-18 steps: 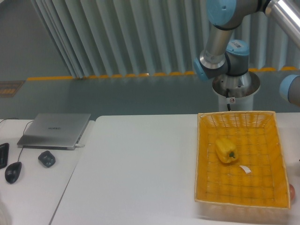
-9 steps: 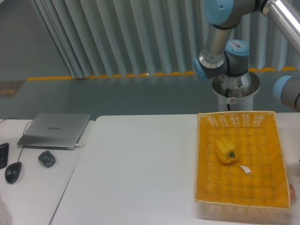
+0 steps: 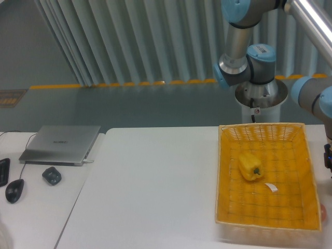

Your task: Place the triangular bread on the table

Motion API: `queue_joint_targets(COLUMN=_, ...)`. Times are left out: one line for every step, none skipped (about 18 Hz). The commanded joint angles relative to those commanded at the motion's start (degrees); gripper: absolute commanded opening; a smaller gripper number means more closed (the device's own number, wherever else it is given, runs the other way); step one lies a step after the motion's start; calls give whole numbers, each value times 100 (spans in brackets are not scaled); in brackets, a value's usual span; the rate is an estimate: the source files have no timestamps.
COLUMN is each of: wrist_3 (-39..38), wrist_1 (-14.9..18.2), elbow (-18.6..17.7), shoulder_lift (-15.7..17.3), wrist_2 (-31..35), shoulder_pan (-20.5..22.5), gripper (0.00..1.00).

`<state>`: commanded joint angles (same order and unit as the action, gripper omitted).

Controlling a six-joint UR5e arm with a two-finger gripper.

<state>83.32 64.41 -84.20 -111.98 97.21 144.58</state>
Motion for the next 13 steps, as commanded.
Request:
queue_joint_targets(wrist_3=-9, wrist_1=176, elbow=0, shoulder_lift=70, wrist_2=-79, shoulder_pan=-61, gripper=100)
queue_joint_targets(wrist_3=-44, wrist_1=334, elbow=0, shoulder_lift=132, wrist_2=-167, shoulder_pan=-97, gripper=100)
queue_joint_targets(wrist_3=-70, wrist_1=544, elbow=0, shoulder_lift=237, wrist_2=-298, shoulder_pan=-132, gripper=100)
queue_joint_targets(wrist_3=-70, wrist_1=651, elbow=-9, shoulder_lift=281, wrist_2=-430, shoulder_pan=-132, gripper=100)
queue_joint_targets(wrist_3=-70, wrist_1=739, elbow=-9, shoulder_lift=325, wrist_2=-536, shoulder_pan=-150, gripper=100)
queue_joint_targets(wrist_3=-70, wrist_1=836, elbow=-17, shoulder_lift=369, wrist_2=-572, shoulder_pan=-150, gripper=100)
queue_joint_targets(wrist_3=-70, wrist_1=941, elbow=-18, shoulder_lift=396, wrist_2=-563, shoulder_pan=-150, gripper=100)
queue_joint_targets(wrist_3=-62, wrist_1=1020, elbow=-18, shoulder_lift=405, wrist_2=-555, shoulder_pan=-158, gripper=100)
queue_joint_targets(wrist_3=-62, wrist_1=1065, elbow=-18, shoulder_lift=422, wrist_2=-546, shoulder_pan=-185, gripper=100)
queue_joint_targets(wrist_3=-70, wrist_1=1109, elbow=-18, shoulder_lift=457, wrist_2=-537, shoulder_pan=-220, gripper=100)
queue_joint_targets(wrist_3=-70, wrist_1=1187, elbow=-18, shoulder_lift=484, wrist_2=-528, shoulder_pan=-263, gripper=100)
queue_joint_targets(wrist_3=-70, wrist_1=1206, elbow=-18, shoulder_lift=493, wrist_2=-528, shoulder_pan=-307, gripper=100)
queue_joint_targets(wrist_3=-70, wrist_1=1214, elbow=-18, shoulder_lift=493, wrist_2=-528, shoulder_pan=-325, gripper=100)
